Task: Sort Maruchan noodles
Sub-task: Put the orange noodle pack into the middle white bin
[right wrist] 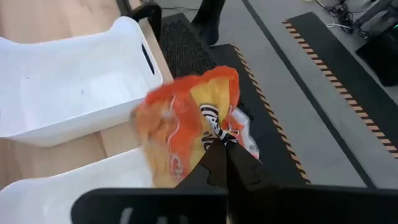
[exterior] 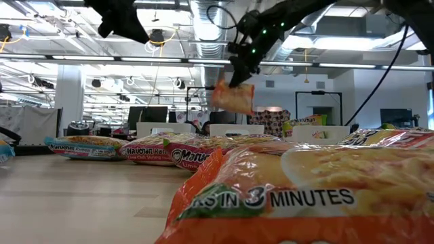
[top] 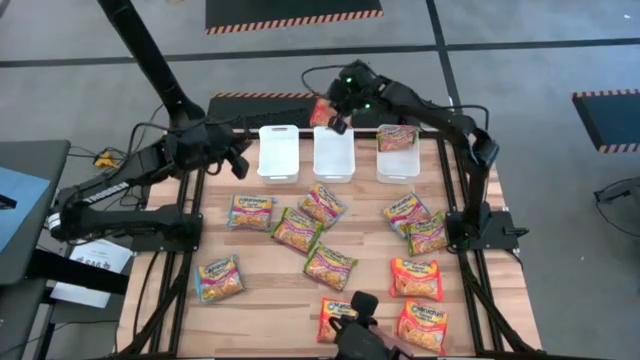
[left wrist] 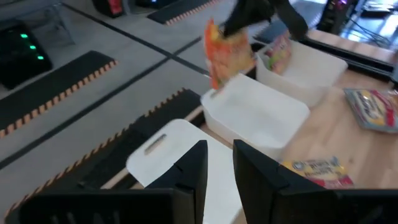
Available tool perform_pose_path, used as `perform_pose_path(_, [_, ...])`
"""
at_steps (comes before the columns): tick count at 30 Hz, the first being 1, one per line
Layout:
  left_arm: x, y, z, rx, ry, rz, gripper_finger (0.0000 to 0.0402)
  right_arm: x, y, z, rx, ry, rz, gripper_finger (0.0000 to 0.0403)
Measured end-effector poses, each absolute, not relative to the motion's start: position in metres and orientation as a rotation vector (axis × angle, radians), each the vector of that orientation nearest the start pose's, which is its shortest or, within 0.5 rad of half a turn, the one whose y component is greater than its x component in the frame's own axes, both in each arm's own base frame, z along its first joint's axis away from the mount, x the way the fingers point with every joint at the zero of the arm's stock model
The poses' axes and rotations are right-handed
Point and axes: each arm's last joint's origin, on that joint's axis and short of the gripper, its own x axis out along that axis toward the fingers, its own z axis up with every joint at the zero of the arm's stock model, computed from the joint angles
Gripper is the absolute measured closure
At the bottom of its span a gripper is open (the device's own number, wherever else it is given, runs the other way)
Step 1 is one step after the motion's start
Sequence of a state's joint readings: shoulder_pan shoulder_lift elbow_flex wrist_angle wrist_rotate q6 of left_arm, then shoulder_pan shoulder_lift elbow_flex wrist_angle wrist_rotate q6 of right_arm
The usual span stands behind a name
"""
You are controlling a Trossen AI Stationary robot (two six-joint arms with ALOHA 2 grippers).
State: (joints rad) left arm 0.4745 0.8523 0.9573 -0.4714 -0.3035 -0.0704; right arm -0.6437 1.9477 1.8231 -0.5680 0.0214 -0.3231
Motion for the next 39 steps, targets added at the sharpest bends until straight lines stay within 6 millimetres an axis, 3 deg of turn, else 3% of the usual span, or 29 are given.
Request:
perform_pose_path(11, [0.145,0.094,0.353,-0.129,0.346,0.833,0.0335,0.372,-0.268,0.278,-0.117,0.868,-0.454,0.0398])
perform_pose_path(21, [0.145,0.094,0.353,-0.132,0.345,0.831,0.0335,0.37,-0.275,0.265,-0.165,0.951,-0.446,0.0397])
perform_pose_path(28, [0.145,0.094,0.353,-0.136,0.343,0.833,0.0335,0.372,-0.276,0.245,-0.18,1.043,-0.405,0.0396])
perform_pose_path(39, [0.145,0.094,0.353,-0.149,0.337,0.836,0.0335,0.377,-0.27,0.244,-0.232,1.057,-0.392,0.0394])
